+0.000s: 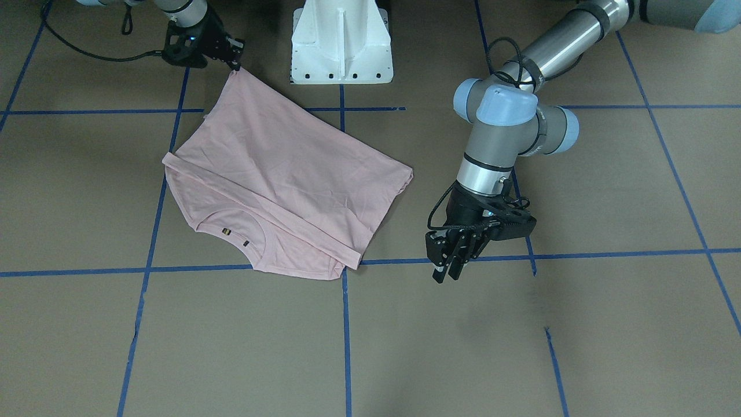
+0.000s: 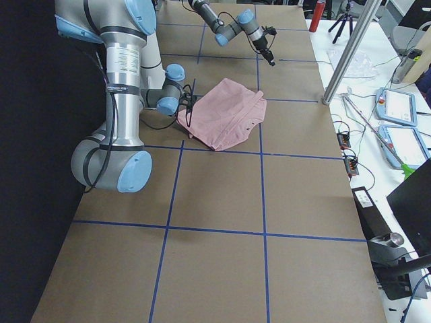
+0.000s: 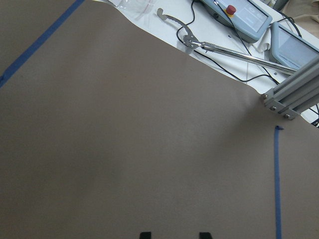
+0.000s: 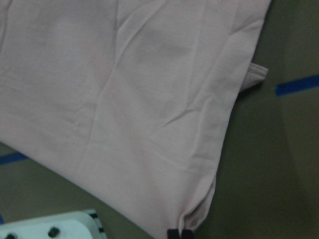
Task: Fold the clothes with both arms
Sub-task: 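Drag the folded shirt with the right gripper toward the robot, then grasp the shirt edges with both grippers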
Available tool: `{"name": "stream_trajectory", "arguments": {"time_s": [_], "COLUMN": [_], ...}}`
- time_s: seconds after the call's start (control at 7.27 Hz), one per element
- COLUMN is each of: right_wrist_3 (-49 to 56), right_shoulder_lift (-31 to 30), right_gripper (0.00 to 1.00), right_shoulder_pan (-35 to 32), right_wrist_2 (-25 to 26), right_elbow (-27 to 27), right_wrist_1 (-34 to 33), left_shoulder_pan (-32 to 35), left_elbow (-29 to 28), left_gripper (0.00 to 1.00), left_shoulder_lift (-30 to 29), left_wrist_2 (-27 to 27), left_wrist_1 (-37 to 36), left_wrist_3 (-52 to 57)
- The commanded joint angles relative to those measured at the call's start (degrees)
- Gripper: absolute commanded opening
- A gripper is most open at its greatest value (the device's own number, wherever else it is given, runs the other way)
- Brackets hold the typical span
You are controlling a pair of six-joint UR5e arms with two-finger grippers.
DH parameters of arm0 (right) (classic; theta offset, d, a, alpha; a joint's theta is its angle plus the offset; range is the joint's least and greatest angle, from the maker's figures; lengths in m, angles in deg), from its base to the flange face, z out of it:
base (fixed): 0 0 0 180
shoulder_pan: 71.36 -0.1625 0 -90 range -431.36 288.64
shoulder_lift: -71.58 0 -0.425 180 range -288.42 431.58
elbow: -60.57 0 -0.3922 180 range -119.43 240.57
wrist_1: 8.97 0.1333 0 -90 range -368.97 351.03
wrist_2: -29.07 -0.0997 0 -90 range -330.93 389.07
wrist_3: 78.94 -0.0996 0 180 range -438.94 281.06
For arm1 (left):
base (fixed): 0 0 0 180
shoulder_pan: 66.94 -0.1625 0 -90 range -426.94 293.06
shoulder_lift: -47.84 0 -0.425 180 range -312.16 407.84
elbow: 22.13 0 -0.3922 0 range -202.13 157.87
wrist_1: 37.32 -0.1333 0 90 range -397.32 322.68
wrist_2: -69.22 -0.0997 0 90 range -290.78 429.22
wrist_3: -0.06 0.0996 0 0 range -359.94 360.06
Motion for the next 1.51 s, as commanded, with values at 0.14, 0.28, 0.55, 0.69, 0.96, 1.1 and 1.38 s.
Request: {"name": "stream_trajectory", "arguments": {"time_s": [0.14,0.28,0.55,0.69,0.96,1.1,1.38], "right_wrist_3": [0.0,-0.09,0.0,0.0,0.17,0.17,0.7], "right_shoulder_lift": [-0.1,1.2,3.5,5.59,12.6,13.25,13.43], "right_gripper": [0.5,0.99,1.0,1.0,1.0,1.0,1.0], "right_shoulder_pan": [6.8,5.76,3.64,2.94,-6.06,-8.12,-10.94], "right_wrist_2": [0.14,0.49,-0.12,-0.12,-0.12,-0.12,0.31], "right_elbow": [-0.09,-0.35,-0.26,0.0,3.67,5.0,5.36], "right_wrist_1": [-0.81,-2.82,-3.2,-2.67,-2.67,-2.58,-2.49], "left_shoulder_pan": [-1.39,-2.0,-4.54,-6.64,-11.47,-13.5,-16.32], "left_elbow": [5.31,7.77,13.31,14.11,19.36,20.09,18.87], "left_gripper": [0.44,0.46,0.47,0.47,0.52,0.6,0.62], "left_shoulder_lift": [0.44,2.79,6.93,6.94,9.04,9.14,9.93], "left_wrist_2": [11.05,11.78,12.49,12.4,12.4,12.31,12.05], "left_wrist_1": [-0.71,-0.71,-0.89,-4.02,-13.76,-17.64,-18.55], "left_wrist_3": [-7.87,-10.51,-12.02,-12.47,-12.65,-12.65,-12.73]}}
